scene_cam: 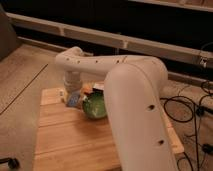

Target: Place the white sponge in the ceramic bowl

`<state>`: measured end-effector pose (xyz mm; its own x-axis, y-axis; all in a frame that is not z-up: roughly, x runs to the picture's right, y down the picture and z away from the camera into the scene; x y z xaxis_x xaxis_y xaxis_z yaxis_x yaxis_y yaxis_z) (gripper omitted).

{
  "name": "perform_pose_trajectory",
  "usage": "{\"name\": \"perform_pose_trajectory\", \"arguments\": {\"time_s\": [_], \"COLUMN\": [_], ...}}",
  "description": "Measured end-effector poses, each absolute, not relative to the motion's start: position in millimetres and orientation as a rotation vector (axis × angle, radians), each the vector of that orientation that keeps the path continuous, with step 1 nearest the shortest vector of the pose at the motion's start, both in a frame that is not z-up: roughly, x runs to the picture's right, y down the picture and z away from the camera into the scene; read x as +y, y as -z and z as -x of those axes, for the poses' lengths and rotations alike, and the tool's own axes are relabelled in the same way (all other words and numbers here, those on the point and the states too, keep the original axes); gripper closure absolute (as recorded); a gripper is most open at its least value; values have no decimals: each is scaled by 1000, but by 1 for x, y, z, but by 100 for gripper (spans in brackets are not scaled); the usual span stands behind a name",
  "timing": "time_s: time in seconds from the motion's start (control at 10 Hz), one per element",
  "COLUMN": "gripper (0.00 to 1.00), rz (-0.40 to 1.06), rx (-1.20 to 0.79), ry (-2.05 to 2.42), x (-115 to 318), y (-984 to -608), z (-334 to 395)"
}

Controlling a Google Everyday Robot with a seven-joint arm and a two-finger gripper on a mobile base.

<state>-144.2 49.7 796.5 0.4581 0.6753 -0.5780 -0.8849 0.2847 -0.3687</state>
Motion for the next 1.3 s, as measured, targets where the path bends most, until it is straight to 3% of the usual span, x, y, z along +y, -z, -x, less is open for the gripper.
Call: {"name": "perform_pose_trajectory", "arguments": {"time_s": [0.8,1.3], "gripper": [100,100], "rz": [692,724], "rx": [433,350], "ry": [-1161,-1098], "x": [54,23], "y": [-775,-798], "z": [-14,12]}}
